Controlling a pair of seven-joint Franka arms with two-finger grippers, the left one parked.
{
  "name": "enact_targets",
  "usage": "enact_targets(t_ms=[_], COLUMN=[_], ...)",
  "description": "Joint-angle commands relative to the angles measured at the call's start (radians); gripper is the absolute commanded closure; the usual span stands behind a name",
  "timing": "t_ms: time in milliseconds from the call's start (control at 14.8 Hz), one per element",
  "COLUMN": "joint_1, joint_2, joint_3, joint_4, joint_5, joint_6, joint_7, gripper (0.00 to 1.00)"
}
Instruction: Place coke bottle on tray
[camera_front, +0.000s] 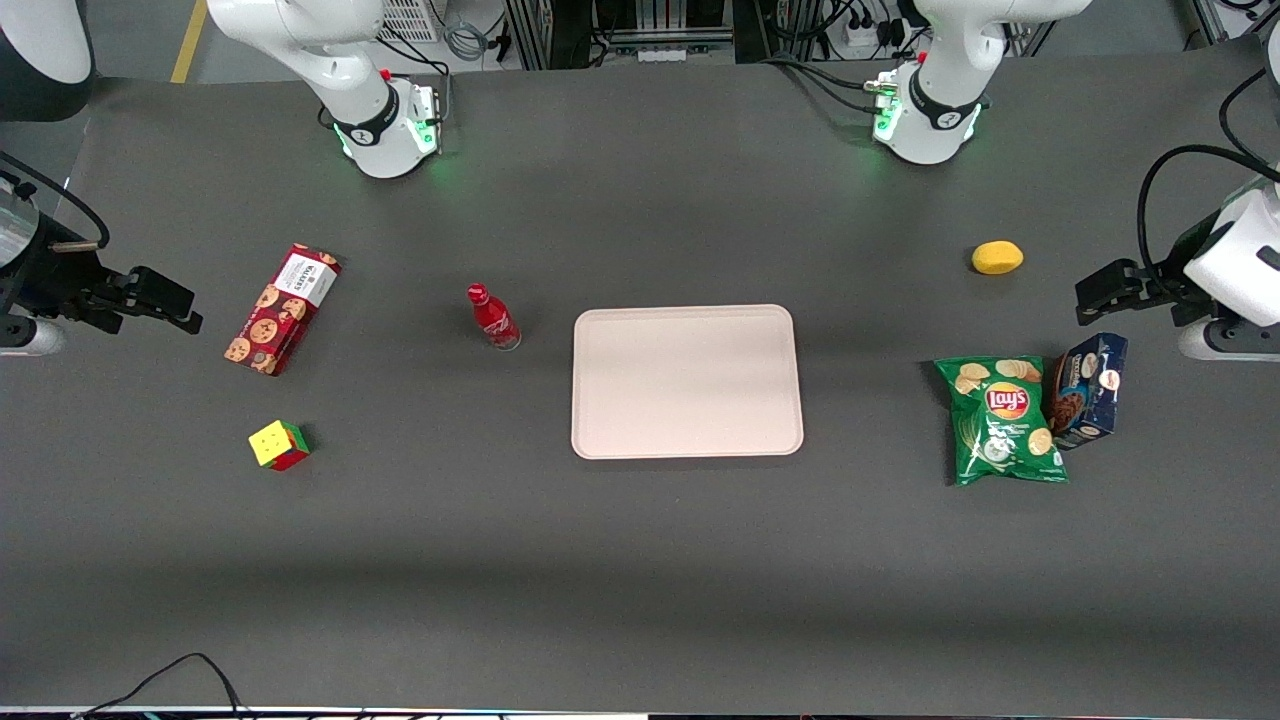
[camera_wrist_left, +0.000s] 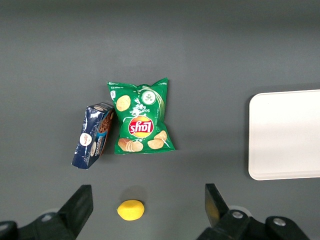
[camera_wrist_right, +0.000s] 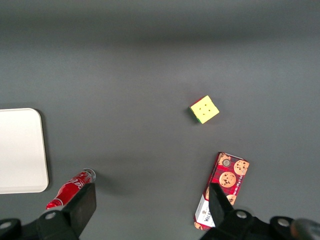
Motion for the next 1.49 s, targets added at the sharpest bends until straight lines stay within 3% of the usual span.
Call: enact_targets(t_ms=[0,1017,1424], joint_1=[-0.007,-0.010,0.054], joint_2=[-0.012,-0.011,-0.017], joint_3=[-0.009,-0.010,0.006], joint_4=[-0.010,-0.012,-0.012], joint_5=[0.027,0.025,0.025], joint_6=[0.008,0.008,-0.034], joint_7=[-0.036,-0.036,-0.025], gripper=[0.00,0.00,0.00])
